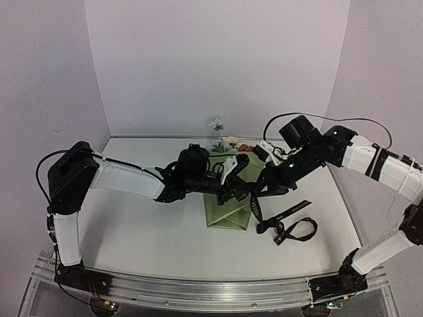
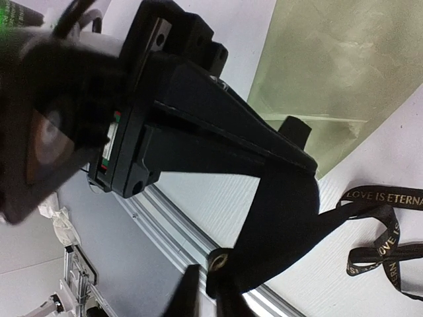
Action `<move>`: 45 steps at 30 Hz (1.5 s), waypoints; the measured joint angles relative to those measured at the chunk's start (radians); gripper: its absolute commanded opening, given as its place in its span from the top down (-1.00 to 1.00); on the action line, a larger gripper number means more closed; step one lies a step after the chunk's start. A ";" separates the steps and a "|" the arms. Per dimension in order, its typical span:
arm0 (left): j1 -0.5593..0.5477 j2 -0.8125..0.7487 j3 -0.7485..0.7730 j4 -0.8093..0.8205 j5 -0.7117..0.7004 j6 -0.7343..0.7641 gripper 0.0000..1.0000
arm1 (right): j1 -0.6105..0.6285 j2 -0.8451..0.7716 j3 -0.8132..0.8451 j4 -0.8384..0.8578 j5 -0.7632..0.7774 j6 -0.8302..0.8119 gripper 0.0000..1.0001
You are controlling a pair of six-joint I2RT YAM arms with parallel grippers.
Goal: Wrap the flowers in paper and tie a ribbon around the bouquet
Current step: Pass from the right arm to the left, then straighten the ribbon at the center of the board.
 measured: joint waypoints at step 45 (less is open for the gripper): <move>-0.002 -0.709 -0.532 -0.204 -0.775 -0.425 1.00 | -0.180 0.163 -0.386 0.092 0.697 0.527 -0.25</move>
